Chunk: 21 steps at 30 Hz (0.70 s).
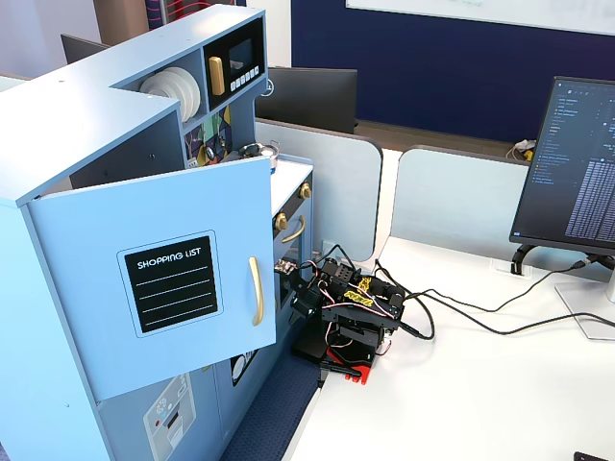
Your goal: Close the left cabinet door
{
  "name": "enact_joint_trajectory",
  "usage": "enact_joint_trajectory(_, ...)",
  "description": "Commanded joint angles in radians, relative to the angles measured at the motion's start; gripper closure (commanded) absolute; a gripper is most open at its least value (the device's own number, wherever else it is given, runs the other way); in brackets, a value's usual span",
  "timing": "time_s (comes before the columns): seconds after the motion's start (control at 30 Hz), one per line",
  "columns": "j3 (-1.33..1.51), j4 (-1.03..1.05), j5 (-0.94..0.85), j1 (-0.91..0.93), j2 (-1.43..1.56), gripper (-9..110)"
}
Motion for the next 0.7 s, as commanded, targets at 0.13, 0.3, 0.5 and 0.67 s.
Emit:
enact_joint_trajectory(0.13, 0.018, 0.164, 0.037, -0.005, -0.005, 101)
enact_joint_trajectory(0.3, 0.018, 0.164, 0.037, -0.009, -0.005, 101)
enact_joint_trajectory(0.5, 0.008, 0.121, -0.015, -0.109, -0.009, 101)
enact_joint_trajectory(0.67, -0.155, -0.018, 0.16, -0.647, -0.009, 101)
